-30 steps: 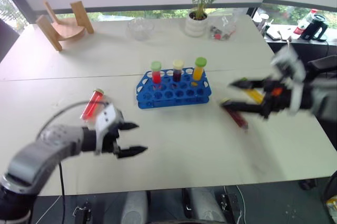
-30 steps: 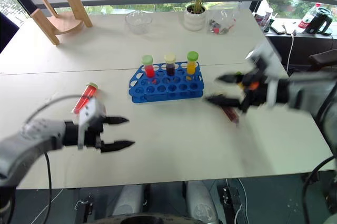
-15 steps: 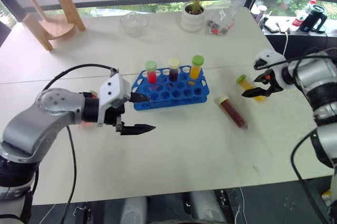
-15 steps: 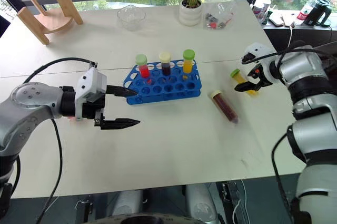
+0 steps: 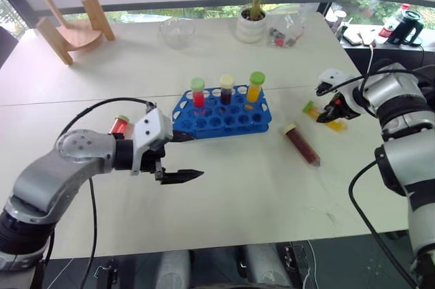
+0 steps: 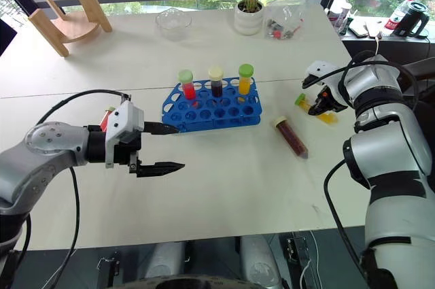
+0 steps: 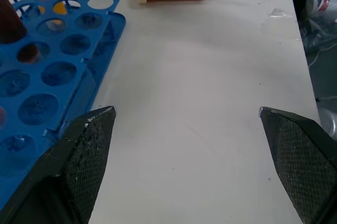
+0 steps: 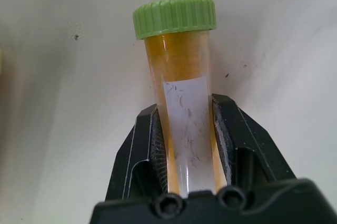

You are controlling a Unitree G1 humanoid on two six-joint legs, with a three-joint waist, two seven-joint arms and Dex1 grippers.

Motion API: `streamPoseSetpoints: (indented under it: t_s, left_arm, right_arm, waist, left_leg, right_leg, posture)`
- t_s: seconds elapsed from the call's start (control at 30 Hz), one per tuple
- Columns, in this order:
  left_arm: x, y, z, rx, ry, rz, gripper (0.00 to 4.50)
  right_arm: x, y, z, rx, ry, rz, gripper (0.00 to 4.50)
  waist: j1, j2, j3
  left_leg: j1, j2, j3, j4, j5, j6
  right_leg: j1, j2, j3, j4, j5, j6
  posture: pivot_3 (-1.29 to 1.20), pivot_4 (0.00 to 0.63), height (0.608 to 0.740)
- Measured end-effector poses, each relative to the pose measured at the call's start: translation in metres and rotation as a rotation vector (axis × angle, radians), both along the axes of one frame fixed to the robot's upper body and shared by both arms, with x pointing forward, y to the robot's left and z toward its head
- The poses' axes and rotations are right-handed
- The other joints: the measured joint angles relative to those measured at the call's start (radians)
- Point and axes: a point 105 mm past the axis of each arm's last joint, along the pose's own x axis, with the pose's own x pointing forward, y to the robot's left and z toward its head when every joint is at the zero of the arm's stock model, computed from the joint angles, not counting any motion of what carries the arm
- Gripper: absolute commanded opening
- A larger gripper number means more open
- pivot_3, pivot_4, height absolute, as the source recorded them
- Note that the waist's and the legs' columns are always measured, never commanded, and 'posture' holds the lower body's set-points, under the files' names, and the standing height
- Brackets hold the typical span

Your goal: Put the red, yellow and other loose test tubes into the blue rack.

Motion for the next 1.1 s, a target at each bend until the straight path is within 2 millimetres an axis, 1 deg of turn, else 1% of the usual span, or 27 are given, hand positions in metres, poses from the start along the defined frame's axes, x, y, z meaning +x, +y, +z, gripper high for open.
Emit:
streamPoseSetpoints:
  t_s: [0.13,0.2,0.23,0.3,0.33,0.37,0.4,0.43,0.47,0.5,0.57,0.63,0.67,0.7,0.73,0.87,0.97,1.07,1.1]
  left_arm:
    - [-0.001,0.007,-0.004,0.010,0.019,0.026,4.50]
    - [-0.001,0.012,-0.005,0.017,0.028,0.038,4.50]
    - [0.000,0.018,-0.005,0.019,0.034,0.054,4.50]
    - [0.003,0.028,-0.008,0.023,0.058,0.084,4.50]
    - [0.005,0.030,-0.008,0.018,0.059,0.091,4.50]
    - [0.007,0.033,-0.009,0.012,0.062,0.103,4.50]
    - [0.008,0.034,-0.009,0.008,0.061,0.107,4.50]
    - [0.009,0.036,-0.011,0.005,0.062,0.114,4.50]
    - [0.011,0.039,-0.013,0.000,0.070,0.124,4.50]
    - [0.013,0.041,-0.016,-0.007,0.081,0.137,4.50]
    - [0.017,0.040,-0.019,-0.043,0.100,0.150,4.50]
    - [0.020,0.038,-0.023,-0.041,0.105,0.148,4.50]
    - [0.021,0.038,-0.023,-0.036,0.102,0.147,4.50]
    - [0.022,0.038,-0.024,-0.030,0.099,0.146,4.50]
    - [0.023,0.039,-0.025,-0.021,0.101,0.145,4.50]
    - [0.024,0.037,-0.027,0.000,0.108,0.117,4.50]
    - [0.026,0.036,-0.023,0.005,0.090,0.112,4.50]
    - [0.030,0.038,-0.022,0.011,0.085,0.125,4.50]
    - [0.030,0.039,-0.022,0.014,0.084,0.128,4.50]
  right_arm:
    - [0.002,0.000,0.004,0.033,-0.044,0.021,0.84]
    - [0.006,0.008,0.014,0.124,-0.102,0.042,0.84]
    - [0.010,0.017,0.024,0.206,-0.145,0.062,0.84]
    - [0.015,0.043,0.059,0.392,-0.307,0.163,0.84]
    - [0.010,0.059,0.080,0.502,-0.434,0.237,0.84]
    - [-0.002,0.078,0.093,0.614,-0.526,0.318,0.84]
    - [-0.016,0.094,0.100,0.693,-0.616,0.369,0.84]
    - [-0.027,0.106,0.099,0.750,-0.684,0.387,0.84]
    - [-0.039,0.120,0.092,0.815,-0.739,0.378,0.84]
    - [-0.046,0.131,0.080,0.863,-0.744,0.353,0.84]
    - [-0.058,0.144,0.062,0.971,-0.804,0.209,0.84]
    - [-0.067,0.151,0.062,1.034,-0.887,0.101,0.84]
    - [-0.069,0.154,0.063,1.043,-0.912,0.078,0.84]
    - [-0.070,0.154,0.064,1.039,-0.947,0.050,0.84]
    - [-0.071,0.155,0.062,1.032,-0.982,0.017,0.84]
    - [-0.067,0.159,0.049,1.007,-1.011,-0.045,0.84]
    - [-0.061,0.158,0.033,0.983,-1.004,-0.071,0.84]
    - [-0.056,0.157,0.014,0.963,-0.972,-0.097,0.84]
    - [-0.055,0.157,0.013,0.964,-0.982,-0.093,0.84]
  waist:
    - [-0.001,0.001,0.000]
    - [-0.001,0.001,0.000]
    - [-0.003,0.001,0.001]
    - [-0.008,0.003,0.002]
    - [-0.006,0.002,0.000]
    - [-0.002,0.002,0.000]
    - [0.002,0.002,0.000]
    - [0.006,0.001,-0.001]
    - [0.009,0.001,-0.001]
    - [0.009,0.002,-0.001]
    - [0.009,0.002,-0.001]
    - [0.006,0.002,-0.001]
    - [0.005,0.002,-0.001]
    - [0.004,0.002,-0.001]
    - [0.003,0.002,-0.001]
    - [0.003,0.002,-0.001]
    - [0.003,0.002,-0.001]
    - [0.001,0.002,-0.001]
    - [0.000,0.002,-0.001]
  left_leg:
    - [0.000,0.000,0.000,0.000,0.002,-0.004]
    - [0.000,0.000,0.000,-0.001,0.002,-0.004]
    - [0.000,0.000,0.000,-0.001,0.002,-0.004]
    - [0.000,0.000,-0.001,-0.002,0.002,-0.004]
    - [0.000,0.001,-0.003,-0.003,0.002,-0.004]
    - [0.000,0.002,-0.005,-0.002,0.002,-0.003]
    - [-0.001,0.002,-0.007,-0.004,0.002,-0.003]
    - [-0.001,0.002,-0.007,-0.003,0.002,-0.003]
    - [-0.001,0.002,-0.007,-0.003,0.002,-0.003]
    - [-0.001,0.002,-0.007,-0.002,0.002,-0.004]
    - [-0.002,-0.001,-0.005,-0.001,0.003,-0.006]
    - [-0.001,-0.001,-0.005,-0.001,0.007,-0.012]
    - [-0.001,-0.001,-0.005,-0.001,0.008,-0.014]
    - [0.000,-0.001,-0.005,-0.002,0.010,-0.018]
    - [0.001,-0.001,-0.005,-0.002,0.011,-0.018]
    - [0.002,0.000,-0.006,-0.002,0.011,-0.019]
    - [0.002,0.000,-0.006,-0.003,0.011,-0.019]
    - [0.002,0.000,-0.006,-0.004,0.010,-0.018]
    - [0.001,0.000,-0.006,-0.004,0.010,-0.017]
  right_leg:
    - [0.000,0.000,0.000,0.000,0.001,0.001]
    - [0.000,0.000,0.000,0.000,0.001,0.001]
    - [0.000,0.000,0.000,0.000,0.001,0.001]
    - [-0.001,0.000,0.000,0.001,0.001,0.001]
    - [-0.001,0.001,-0.001,0.001,0.001,0.001]
    - [0.000,0.002,-0.003,0.001,0.000,-0.001]
    - [0.001,0.002,-0.005,0.001,0.000,-0.001]
    - [0.001,0.002,-0.006,0.001,-0.001,-0.003]
    - [0.001,0.002,-0.006,0.001,-0.001,-0.003]
    - [0.000,0.001,-0.006,0.002,-0.001,-0.003]
    - [0.000,-0.002,-0.006,0.004,0.000,0.000]
    - [0.000,-0.002,-0.005,0.004,0.003,0.002]
    - [0.000,-0.002,-0.004,0.004,0.005,0.002]
    - [0.001,-0.002,-0.004,0.003,0.006,0.003]
    - [0.002,-0.001,-0.004,0.003,0.006,0.002]
    - [0.003,0.000,-0.004,0.004,0.006,0.002]
    - [0.003,0.001,-0.004,0.004,0.006,0.002]
    - [0.002,0.001,-0.004,0.004,0.006,0.002]
    - [0.002,0.001,-0.004,0.003,0.006,0.002]
  posture:
    - [0.00,0.150,0.740]
    - [0.00,0.150,0.740]
    - [0.00,0.150,0.740]
    - [0.00,0.150,0.740]
    - [0.00,0.150,0.740]
    - [0.00,0.150,0.740]
    - [0.00,0.150,0.740]
    - [0.00,0.150,0.740]
    - [0.00,0.150,0.740]
    - [0.00,0.150,0.740]
    - [0.00,0.150,0.740]
    - [0.00,0.150,0.740]
    - [0.00,0.150,0.740]
    - [0.00,0.150,0.740]
    - [0.00,0.150,0.740]
    - [0.00,0.150,0.740]
    - [0.00,0.150,0.740]
    - [0.00,0.150,0.740]
    - [0.00,0.150,0.740]
